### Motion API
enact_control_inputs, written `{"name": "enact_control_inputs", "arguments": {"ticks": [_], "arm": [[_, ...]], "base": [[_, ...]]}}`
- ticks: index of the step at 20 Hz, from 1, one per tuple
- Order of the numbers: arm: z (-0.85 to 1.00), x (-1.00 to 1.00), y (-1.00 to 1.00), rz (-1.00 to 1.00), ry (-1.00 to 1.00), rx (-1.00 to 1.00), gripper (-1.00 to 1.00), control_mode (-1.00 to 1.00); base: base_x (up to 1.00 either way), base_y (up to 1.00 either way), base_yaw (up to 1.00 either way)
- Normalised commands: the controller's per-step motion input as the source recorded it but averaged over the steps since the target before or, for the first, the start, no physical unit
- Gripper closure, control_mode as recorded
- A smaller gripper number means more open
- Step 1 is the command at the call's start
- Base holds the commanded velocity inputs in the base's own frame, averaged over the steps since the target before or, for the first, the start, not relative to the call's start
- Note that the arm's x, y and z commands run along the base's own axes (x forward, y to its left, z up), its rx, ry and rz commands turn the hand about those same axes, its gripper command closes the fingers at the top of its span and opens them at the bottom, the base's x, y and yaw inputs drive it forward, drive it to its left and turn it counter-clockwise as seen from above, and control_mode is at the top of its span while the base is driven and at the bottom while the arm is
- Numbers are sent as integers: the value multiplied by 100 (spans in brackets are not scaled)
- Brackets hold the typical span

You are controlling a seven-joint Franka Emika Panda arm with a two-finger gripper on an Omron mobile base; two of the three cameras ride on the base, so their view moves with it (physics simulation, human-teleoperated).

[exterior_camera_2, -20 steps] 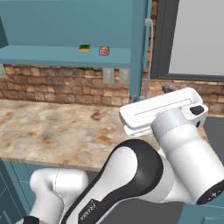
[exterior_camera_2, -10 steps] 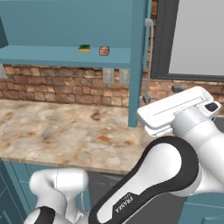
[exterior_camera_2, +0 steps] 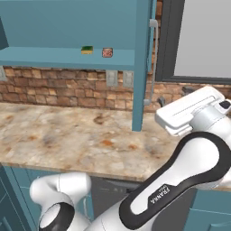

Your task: Pick up the bar soap and sponge from the sink, and place them back in the cabinet, and close the cabinet doors.

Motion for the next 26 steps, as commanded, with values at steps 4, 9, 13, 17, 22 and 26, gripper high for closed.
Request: {"name": "enact_control_inputs", "arguments": {"ticks": [4, 9, 13, 17, 22, 26], "arm": [[-6, 34, -25, 10, 0, 0, -100, -100], [-7, 37, -17, 9, 0, 0, -100, -100], [-10, 45, -14, 9, 0, 0, -100, -100], [-9, 46, -13, 9, 0, 0, -100, -100], [-7, 42, -16, 10, 0, 1, -100, -100], [-3, 33, -10, 9, 0, 1, -100, -100]], "base": [[0, 0, 0], [0, 0, 0], [0, 0, 0], [0, 0, 0], [0, 0, 0], [0, 0, 0]]}}
